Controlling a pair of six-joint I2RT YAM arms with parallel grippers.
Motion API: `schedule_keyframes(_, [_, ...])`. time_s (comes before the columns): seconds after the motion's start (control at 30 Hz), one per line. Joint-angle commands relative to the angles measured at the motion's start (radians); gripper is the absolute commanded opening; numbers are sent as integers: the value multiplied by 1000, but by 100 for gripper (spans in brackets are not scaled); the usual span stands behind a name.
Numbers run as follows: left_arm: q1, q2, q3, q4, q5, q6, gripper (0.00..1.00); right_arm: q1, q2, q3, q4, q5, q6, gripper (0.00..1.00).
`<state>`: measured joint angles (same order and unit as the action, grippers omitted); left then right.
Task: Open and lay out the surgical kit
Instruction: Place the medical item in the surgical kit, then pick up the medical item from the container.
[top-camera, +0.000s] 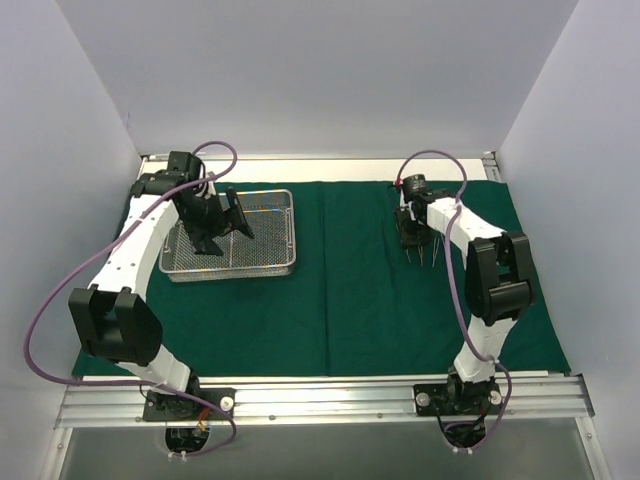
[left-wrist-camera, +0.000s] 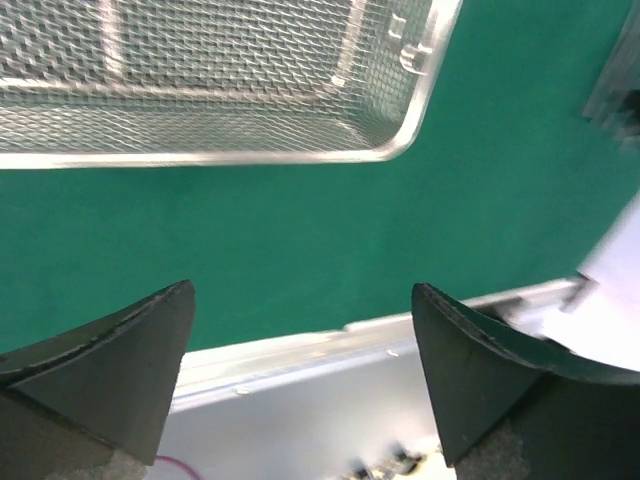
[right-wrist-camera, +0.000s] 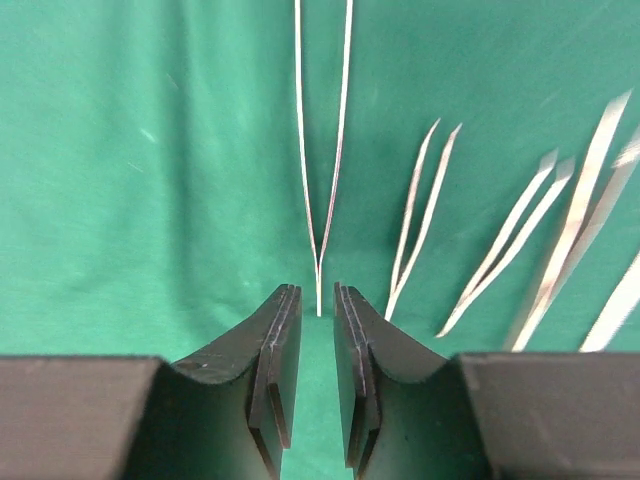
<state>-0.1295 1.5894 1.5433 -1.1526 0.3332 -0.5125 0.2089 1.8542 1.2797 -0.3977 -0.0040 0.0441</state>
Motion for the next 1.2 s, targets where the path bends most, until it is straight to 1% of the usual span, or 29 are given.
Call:
schedule_keyframes(0.0, [-15,59,75,-47,-161,84,100,-3,-105,102,-72,29,-15,21])
schedule_keyframes(0.03, [-19,78,84,-53,-193,113,94,-3,-125,130,-84,26,-18,22])
schedule_keyframes(0.1, [-32,125,97,-59,-241,144,90,0,-141,150,-96,22,-29,22])
schedule_keyframes(0.13, [-38,144,109,-53,-269,181,84,1,-156,156,-101,18,-29,22])
schedule_keyframes(0.2, [-61,196,121,-45,-296,216,80,1,-173,145,-92,15,-27,22])
schedule_keyframes(0.23, [-67,219,142,-47,-324,248,75,1,-187,138,-86,15,-24,22])
schedule_keyframes(0.3, [-73,280,167,-62,-356,258,73,3,-193,119,-84,-30,-15,22])
schedule_keyframes(0.33, [-73,300,185,-61,-353,270,69,3,-196,115,-84,-37,-12,22])
schedule_keyframes(0.43, [-81,359,216,-42,-298,317,67,12,-196,106,-81,-65,5,22])
schedule_keyframes(0.57, [-79,438,299,-81,-312,339,64,20,-185,118,-89,-74,11,22])
schedule_keyframes(0.63, [-62,448,320,-79,-322,315,60,23,-181,130,-93,-82,14,22])
schedule_keyframes(0.7, [-45,434,314,-49,-312,299,59,27,-176,141,-99,-96,19,21])
schedule_keyframes(0.77, [-21,422,307,-21,-272,293,59,41,-174,152,-105,-102,28,21])
schedule_keyframes(0.87, [-13,425,311,-15,-241,255,59,70,-176,147,-98,-119,36,22])
schedule_keyframes(0.93, [-16,414,287,8,-232,227,61,92,-170,138,-87,-126,33,22])
schedule_keyframes(1.0, [-10,400,262,28,-247,197,65,103,-156,136,-79,-132,27,22])
schedule_keyframes(1.03, [-6,393,236,37,-261,163,69,107,-151,135,-75,-136,22,22])
schedule_keyframes(1.07, [1,379,224,47,-299,149,71,109,-145,135,-72,-142,16,22])
schedule_keyframes(1.13, [19,371,213,71,-321,125,72,112,-130,133,-56,-154,-3,22])
schedule_keyframes(1.17, [24,369,213,77,-354,121,74,112,-127,132,-49,-166,-10,22])
